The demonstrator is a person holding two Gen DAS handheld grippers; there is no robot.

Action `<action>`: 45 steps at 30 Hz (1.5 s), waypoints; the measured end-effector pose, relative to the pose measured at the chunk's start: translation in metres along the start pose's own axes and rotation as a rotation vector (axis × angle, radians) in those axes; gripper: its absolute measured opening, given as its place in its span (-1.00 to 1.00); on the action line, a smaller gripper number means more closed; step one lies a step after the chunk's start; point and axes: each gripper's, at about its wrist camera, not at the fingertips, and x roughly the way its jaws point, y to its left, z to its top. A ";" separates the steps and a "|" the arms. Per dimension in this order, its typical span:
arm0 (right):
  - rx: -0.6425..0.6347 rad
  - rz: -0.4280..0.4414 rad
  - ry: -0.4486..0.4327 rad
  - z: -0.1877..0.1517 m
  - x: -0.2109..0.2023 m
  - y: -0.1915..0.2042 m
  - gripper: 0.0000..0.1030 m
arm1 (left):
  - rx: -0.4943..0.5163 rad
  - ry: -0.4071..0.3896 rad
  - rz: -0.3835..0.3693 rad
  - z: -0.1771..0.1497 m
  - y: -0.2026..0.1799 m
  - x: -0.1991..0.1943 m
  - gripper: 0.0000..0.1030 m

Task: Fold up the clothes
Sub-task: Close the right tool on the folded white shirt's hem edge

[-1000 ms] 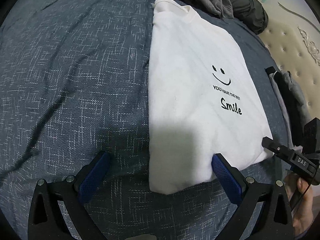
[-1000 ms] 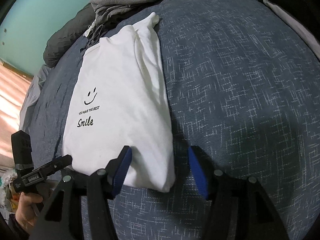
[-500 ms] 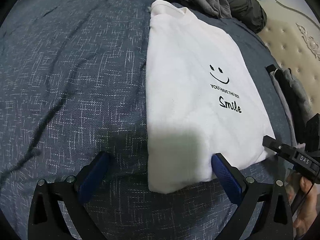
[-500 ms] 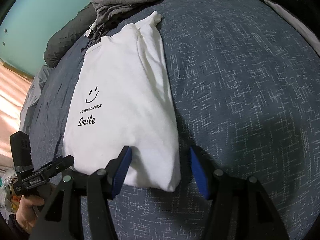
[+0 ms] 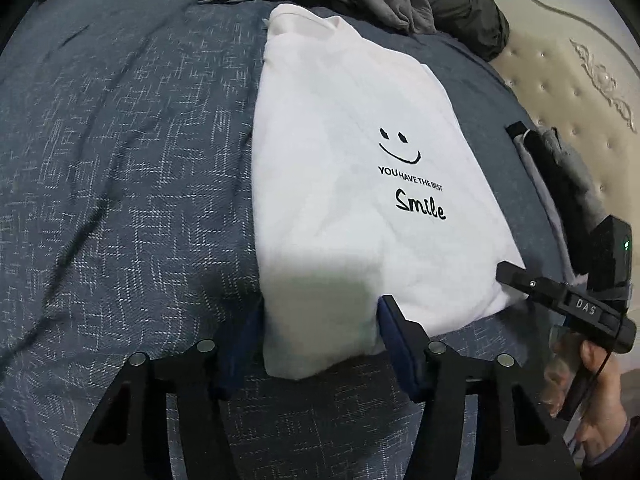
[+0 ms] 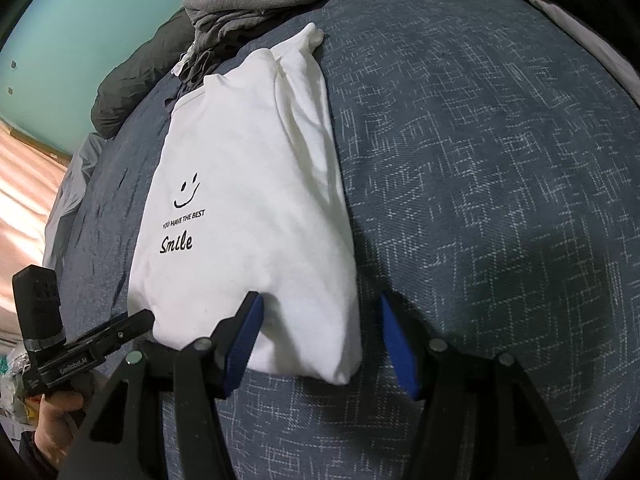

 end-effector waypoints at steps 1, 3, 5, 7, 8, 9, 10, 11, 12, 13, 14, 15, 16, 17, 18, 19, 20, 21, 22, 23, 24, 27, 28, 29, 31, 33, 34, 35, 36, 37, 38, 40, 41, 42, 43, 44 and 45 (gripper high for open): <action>0.001 0.002 -0.001 0.000 0.000 0.000 0.17 | 0.005 -0.002 0.002 0.000 -0.002 -0.001 0.12; 0.000 0.006 -0.001 -0.001 -0.001 -0.001 0.17 | 0.020 -0.006 0.008 -0.001 -0.005 -0.003 0.07; 0.001 0.010 0.000 -0.001 -0.001 -0.002 0.17 | 0.023 0.002 0.004 0.006 0.000 0.001 0.07; 0.004 0.013 -0.001 -0.001 0.000 -0.002 0.17 | -0.001 0.015 -0.020 0.017 0.003 0.006 0.07; 0.004 0.014 -0.001 -0.001 0.000 -0.002 0.17 | -0.009 0.024 -0.031 0.022 0.005 0.008 0.07; 0.004 0.015 0.000 0.000 0.000 -0.002 0.17 | -0.010 0.035 -0.041 0.023 0.007 0.010 0.08; 0.004 0.016 0.000 0.000 0.000 -0.001 0.17 | -0.012 0.046 -0.050 0.025 0.009 0.011 0.08; 0.004 0.017 0.001 0.000 0.000 -0.001 0.17 | -0.014 0.057 -0.060 0.027 0.011 0.013 0.08; 0.006 0.019 0.000 0.000 0.000 -0.001 0.17 | -0.016 0.063 -0.067 0.028 0.013 0.014 0.08; 0.007 0.021 0.000 0.000 0.000 -0.001 0.17 | -0.017 0.062 -0.071 0.028 0.013 0.012 0.08; 0.008 0.024 0.000 0.000 -0.001 -0.002 0.17 | -0.019 0.061 -0.074 0.028 0.012 0.011 0.08; 0.008 0.027 0.000 -0.001 -0.001 -0.002 0.17 | -0.021 0.060 -0.078 0.028 0.012 0.009 0.08; 0.010 0.030 0.000 -0.001 -0.001 -0.003 0.17 | -0.022 0.059 -0.082 0.027 0.012 0.008 0.08; 0.012 0.033 -0.001 -0.002 -0.002 -0.003 0.17 | -0.024 0.058 -0.085 0.027 0.012 0.006 0.08; 0.014 0.036 -0.001 -0.002 -0.002 -0.004 0.17 | -0.027 0.056 -0.088 0.027 0.011 0.004 0.08; 0.016 0.040 -0.002 -0.002 -0.003 -0.004 0.17 | -0.032 0.052 -0.090 0.026 0.011 0.002 0.08; 0.018 0.043 -0.003 -0.003 -0.003 -0.005 0.17 | -0.041 0.051 -0.092 0.025 0.010 0.001 0.08; 0.020 0.046 -0.003 -0.003 -0.004 -0.005 0.17 | -0.047 0.053 -0.095 0.025 0.010 0.001 0.08; 0.021 0.048 -0.002 -0.003 -0.004 -0.005 0.17 | -0.049 0.057 -0.095 0.025 0.011 0.002 0.08; 0.021 0.049 -0.001 -0.003 -0.004 -0.005 0.17 | -0.052 0.060 -0.096 0.026 0.011 0.002 0.08; 0.020 0.050 0.001 -0.003 -0.004 -0.005 0.17 | -0.056 0.059 -0.098 0.027 0.011 0.002 0.08; 0.023 0.050 0.001 -0.003 -0.004 -0.005 0.17 | -0.067 0.054 -0.111 0.030 0.008 0.000 0.08; 0.024 0.051 0.001 -0.003 -0.004 -0.005 0.17 | -0.070 0.050 -0.119 0.031 0.006 -0.002 0.08; 0.026 0.054 0.001 -0.004 -0.006 -0.007 0.17 | -0.070 0.046 -0.125 0.033 0.003 -0.003 0.08; 0.039 0.065 0.001 -0.005 -0.007 -0.009 0.17 | -0.045 0.044 -0.129 0.039 -0.007 -0.005 0.09; 0.044 0.066 0.001 -0.005 -0.007 -0.009 0.17 | -0.027 0.051 -0.136 0.038 -0.008 -0.008 0.12; 0.046 0.067 0.001 -0.005 -0.007 -0.010 0.17 | -0.026 0.055 -0.139 0.038 -0.007 -0.009 0.13; 0.048 0.067 0.002 -0.005 -0.007 -0.010 0.17 | -0.033 0.059 -0.141 0.038 -0.006 -0.007 0.15; 0.048 0.065 0.002 -0.005 -0.007 -0.009 0.17 | -0.040 0.063 -0.142 0.039 -0.006 -0.005 0.18; 0.050 0.066 0.001 -0.005 -0.007 -0.009 0.17 | -0.048 0.068 -0.144 0.040 -0.005 -0.003 0.19; 0.053 0.069 0.000 -0.005 -0.007 -0.009 0.17 | -0.056 0.075 -0.140 0.039 -0.003 -0.001 0.21; 0.062 0.077 0.000 -0.004 -0.006 -0.010 0.17 | -0.077 0.102 -0.118 0.032 0.008 0.004 0.22; 0.063 0.080 0.002 -0.003 -0.005 -0.010 0.17 | -0.082 0.108 -0.116 0.029 0.012 0.007 0.22; 0.065 0.083 0.003 -0.003 -0.005 -0.010 0.17 | -0.089 0.113 -0.117 0.026 0.015 0.009 0.22; 0.066 0.086 0.004 -0.002 -0.005 -0.011 0.17 | -0.099 0.116 -0.122 0.024 0.019 0.011 0.22; 0.066 0.086 0.006 -0.001 -0.004 -0.010 0.17 | -0.107 0.118 -0.129 0.022 0.022 0.013 0.22; 0.067 0.086 0.008 -0.001 -0.004 -0.010 0.17 | -0.114 0.117 -0.140 0.022 0.024 0.014 0.22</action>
